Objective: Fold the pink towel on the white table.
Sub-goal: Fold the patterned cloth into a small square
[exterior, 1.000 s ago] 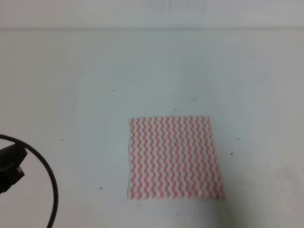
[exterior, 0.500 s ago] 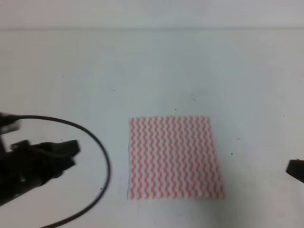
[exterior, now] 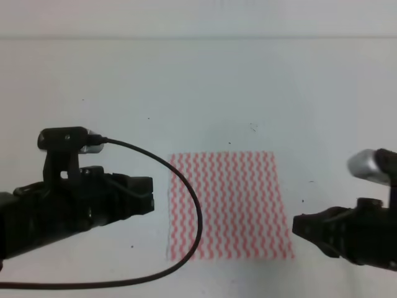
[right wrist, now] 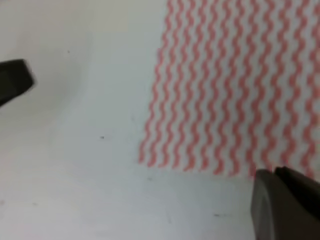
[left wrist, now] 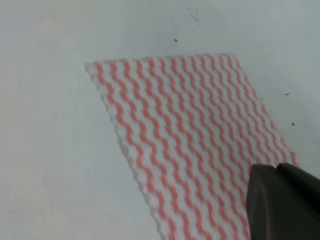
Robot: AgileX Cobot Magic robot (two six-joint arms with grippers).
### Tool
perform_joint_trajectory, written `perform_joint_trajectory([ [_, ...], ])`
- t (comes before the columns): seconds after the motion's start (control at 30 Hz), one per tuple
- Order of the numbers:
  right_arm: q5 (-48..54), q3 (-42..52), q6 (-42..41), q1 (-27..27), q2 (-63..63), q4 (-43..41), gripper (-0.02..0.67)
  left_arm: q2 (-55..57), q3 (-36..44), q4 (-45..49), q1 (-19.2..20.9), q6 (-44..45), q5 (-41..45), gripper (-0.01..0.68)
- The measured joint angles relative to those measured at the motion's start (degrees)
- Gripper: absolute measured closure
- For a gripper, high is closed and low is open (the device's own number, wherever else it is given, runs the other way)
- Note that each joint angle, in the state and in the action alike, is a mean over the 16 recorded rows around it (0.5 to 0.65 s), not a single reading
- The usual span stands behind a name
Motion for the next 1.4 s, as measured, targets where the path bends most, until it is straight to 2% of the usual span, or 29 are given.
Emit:
perform_joint_trajectory([
  [0.23,-3.5,-1.5,1.1,3.4,9.5,-1.4,0.628,0.0,-0.2,1.0,-0.1,0.4,0.1,0.675],
  [0.57,-5.4,-2.0,3.7,3.5,20.0,-2.1,0.437,0.5,-0.2,1.8,-0.1,0.5,0.4,0.677],
  [0.77,-7.2,-2.1,5.0,3.5,23.5,-2.0,0.350,0.5,-0.2,1.8,-0.1,0.4,0.9,0.678],
  [1.4,-9.4,-2.9,5.1,3.4,28.7,1.1,0.332,0.3,-0.2,1.8,-0.1,0.3,1.8,0.677],
])
